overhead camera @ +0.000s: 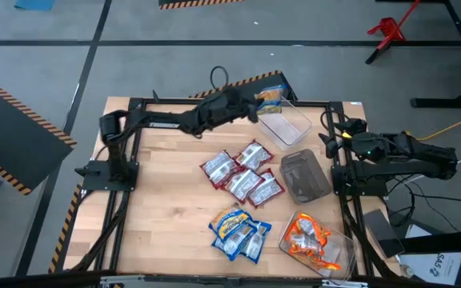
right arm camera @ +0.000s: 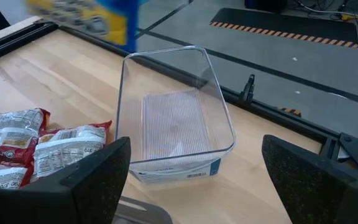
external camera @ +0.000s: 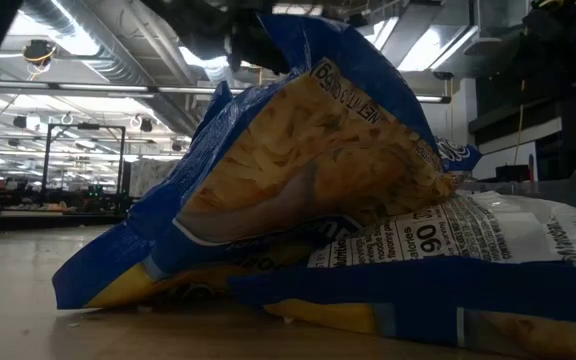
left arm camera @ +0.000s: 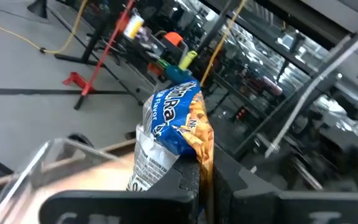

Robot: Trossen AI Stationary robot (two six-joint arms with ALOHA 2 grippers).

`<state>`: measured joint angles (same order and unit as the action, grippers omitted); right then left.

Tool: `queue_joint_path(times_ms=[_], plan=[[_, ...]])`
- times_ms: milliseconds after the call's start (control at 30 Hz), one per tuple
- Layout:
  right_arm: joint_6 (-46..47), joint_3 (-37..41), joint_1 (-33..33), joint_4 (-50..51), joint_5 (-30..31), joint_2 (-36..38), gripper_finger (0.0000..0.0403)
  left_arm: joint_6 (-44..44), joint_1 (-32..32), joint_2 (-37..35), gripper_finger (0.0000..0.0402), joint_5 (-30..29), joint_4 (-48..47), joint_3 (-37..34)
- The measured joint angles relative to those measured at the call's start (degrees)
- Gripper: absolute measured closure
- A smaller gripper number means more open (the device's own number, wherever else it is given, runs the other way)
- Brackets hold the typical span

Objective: Sort Maruchan noodles
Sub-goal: Put the blue bag into the top transparent bin

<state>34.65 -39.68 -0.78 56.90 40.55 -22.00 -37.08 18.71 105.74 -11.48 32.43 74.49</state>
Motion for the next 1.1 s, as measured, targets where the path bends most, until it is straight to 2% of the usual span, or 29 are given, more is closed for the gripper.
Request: queue_joint_path(times_ms=[267, 467, 600, 933, 1100], plan=[[0.0, 0.0, 0.0, -0.1, 1.0, 0.0, 0.0052, -0.1, 2.1, 12.1, 0.04, -2.0, 0.0, 10.3], [0.0, 0.0, 0.0, -0.2, 1.0, 0.0, 0.0052, -2.7, 3.0, 19.3, 0.04, -4.3, -0.1, 15.0], [0.0, 0.0, 0.0, -0.2, 1.0, 0.0, 0.0052, -3.1, 3.6, 21.0, 0.0399, -7.7, -0.1, 15.5], [0.0, 0.0, 0.0, -0.2, 1.0, 0.0, 0.0052, -3.3, 3.7, 23.5, 0.0398, -7.9, -0.3, 15.6], [0.0, 0.0, 0.0, -0.2, 1.0, 0.0, 0.0052, 0.5, 3.8, 23.6, 0.0376, -9.0, -0.5, 15.6]])
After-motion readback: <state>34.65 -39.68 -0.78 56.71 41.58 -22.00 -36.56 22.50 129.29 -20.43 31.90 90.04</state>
